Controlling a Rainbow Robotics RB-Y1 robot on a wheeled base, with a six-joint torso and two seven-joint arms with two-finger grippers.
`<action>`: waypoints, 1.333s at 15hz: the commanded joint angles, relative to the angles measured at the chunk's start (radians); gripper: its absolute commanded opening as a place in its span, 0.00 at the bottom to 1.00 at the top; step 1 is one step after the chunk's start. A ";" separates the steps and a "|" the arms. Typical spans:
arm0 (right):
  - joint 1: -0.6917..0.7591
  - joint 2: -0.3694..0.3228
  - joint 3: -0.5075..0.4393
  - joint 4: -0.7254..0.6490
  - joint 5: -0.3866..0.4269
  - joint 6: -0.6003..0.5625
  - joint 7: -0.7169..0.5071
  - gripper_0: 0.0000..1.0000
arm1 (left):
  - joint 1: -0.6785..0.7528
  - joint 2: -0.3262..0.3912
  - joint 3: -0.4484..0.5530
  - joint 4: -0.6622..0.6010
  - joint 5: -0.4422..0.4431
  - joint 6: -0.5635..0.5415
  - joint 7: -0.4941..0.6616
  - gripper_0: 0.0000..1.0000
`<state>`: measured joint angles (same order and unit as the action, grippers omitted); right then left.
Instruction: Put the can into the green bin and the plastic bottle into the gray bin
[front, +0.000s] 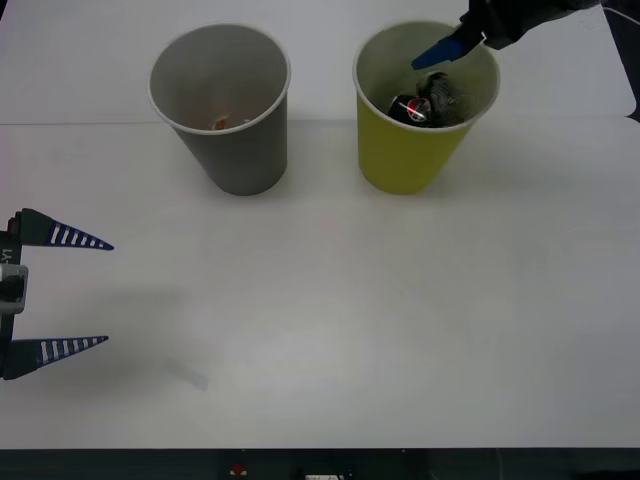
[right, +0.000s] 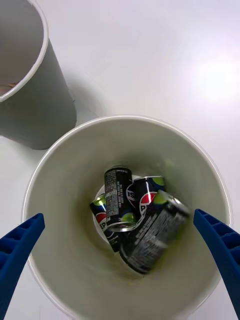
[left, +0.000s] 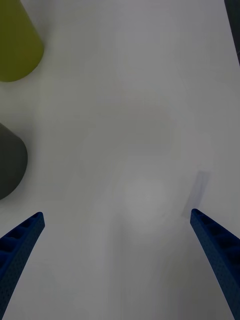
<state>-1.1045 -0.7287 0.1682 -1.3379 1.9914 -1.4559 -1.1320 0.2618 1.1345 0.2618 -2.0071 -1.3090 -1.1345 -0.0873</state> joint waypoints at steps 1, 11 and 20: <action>0.048 -0.035 -0.049 -0.053 -0.065 -0.041 0.020 1.00 | 0.000 0.000 0.000 0.000 0.000 0.000 0.000 1.00; 0.359 -0.170 -0.277 -0.297 -0.338 -0.115 0.294 1.00 | 0.000 0.000 0.000 0.000 0.000 0.000 0.000 1.00; 0.727 -0.186 -0.484 -0.564 -0.413 -0.115 0.509 1.00 | 0.000 0.000 0.000 0.000 0.000 0.000 0.000 1.00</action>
<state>-0.4014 -0.9145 -0.3036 -1.8939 1.5903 -1.5709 -0.6488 0.2618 1.1345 0.2618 -2.0071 -1.3090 -1.1345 -0.0873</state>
